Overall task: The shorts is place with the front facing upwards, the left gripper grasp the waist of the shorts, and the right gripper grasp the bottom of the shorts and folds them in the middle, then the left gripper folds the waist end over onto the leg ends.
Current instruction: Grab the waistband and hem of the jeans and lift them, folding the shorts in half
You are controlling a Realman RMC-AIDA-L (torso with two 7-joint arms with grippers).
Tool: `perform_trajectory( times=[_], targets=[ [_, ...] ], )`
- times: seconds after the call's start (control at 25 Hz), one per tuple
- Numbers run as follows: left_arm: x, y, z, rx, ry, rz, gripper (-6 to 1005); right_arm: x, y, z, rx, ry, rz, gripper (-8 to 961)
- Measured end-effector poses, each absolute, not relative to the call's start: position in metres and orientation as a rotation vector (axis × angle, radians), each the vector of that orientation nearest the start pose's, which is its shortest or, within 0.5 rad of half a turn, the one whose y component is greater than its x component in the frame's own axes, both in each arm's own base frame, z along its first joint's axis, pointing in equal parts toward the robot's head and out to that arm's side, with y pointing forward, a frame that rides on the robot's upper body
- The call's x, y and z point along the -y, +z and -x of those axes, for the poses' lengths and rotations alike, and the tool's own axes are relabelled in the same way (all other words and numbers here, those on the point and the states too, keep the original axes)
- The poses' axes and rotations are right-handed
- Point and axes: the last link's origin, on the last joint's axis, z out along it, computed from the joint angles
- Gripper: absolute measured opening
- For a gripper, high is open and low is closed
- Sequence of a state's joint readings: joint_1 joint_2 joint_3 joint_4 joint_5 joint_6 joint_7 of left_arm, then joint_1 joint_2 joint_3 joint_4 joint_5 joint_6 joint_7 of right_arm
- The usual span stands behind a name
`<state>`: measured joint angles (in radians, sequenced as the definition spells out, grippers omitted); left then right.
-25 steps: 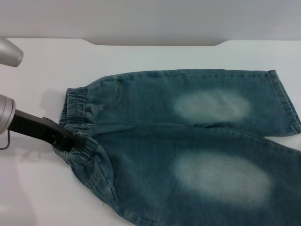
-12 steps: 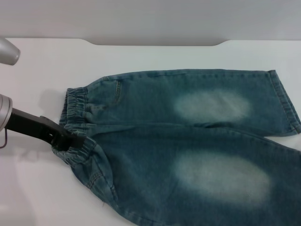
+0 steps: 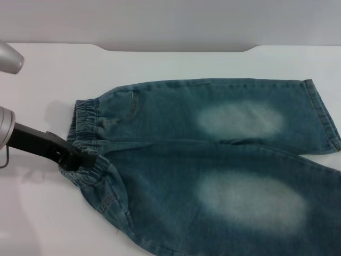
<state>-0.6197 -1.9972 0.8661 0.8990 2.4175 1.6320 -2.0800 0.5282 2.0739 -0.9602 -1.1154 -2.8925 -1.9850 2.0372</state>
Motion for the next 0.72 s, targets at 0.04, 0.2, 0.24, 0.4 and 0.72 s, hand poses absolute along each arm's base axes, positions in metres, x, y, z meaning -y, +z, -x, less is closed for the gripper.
perform_trajectory(
  times=[0.04, 0.2, 0.24, 0.4, 0.72],
  targets=[
    [-0.3492, 0.0353, 0.2645, 1.183, 0.071, 2.746, 39, -0.2714, 0.0461, -0.2959, -1.263, -0.901, 2.831, 453],
    [-0.3491, 0.0347, 0.2643, 1.182, 0.072, 2.747, 40, -0.2736, 0.0450, -0.2930, -1.250, -0.881, 2.843, 450],
    [-0.3491, 0.0346, 0.2642, 1.182, 0.072, 2.747, 40, -0.2741, 0.0447, -0.2924, -1.247, -0.877, 2.846, 449],
    [-0.3492, 0.0340, 0.2641, 1.182, 0.072, 2.747, 40, -0.2756, 0.0436, -0.2900, -1.237, -0.857, 2.858, 446],
    [-0.3495, 0.0344, 0.2643, 1.182, 0.069, 2.744, 39, -0.2740, 0.0391, -0.2891, -1.224, -0.887, 2.881, 441]
  ],
)
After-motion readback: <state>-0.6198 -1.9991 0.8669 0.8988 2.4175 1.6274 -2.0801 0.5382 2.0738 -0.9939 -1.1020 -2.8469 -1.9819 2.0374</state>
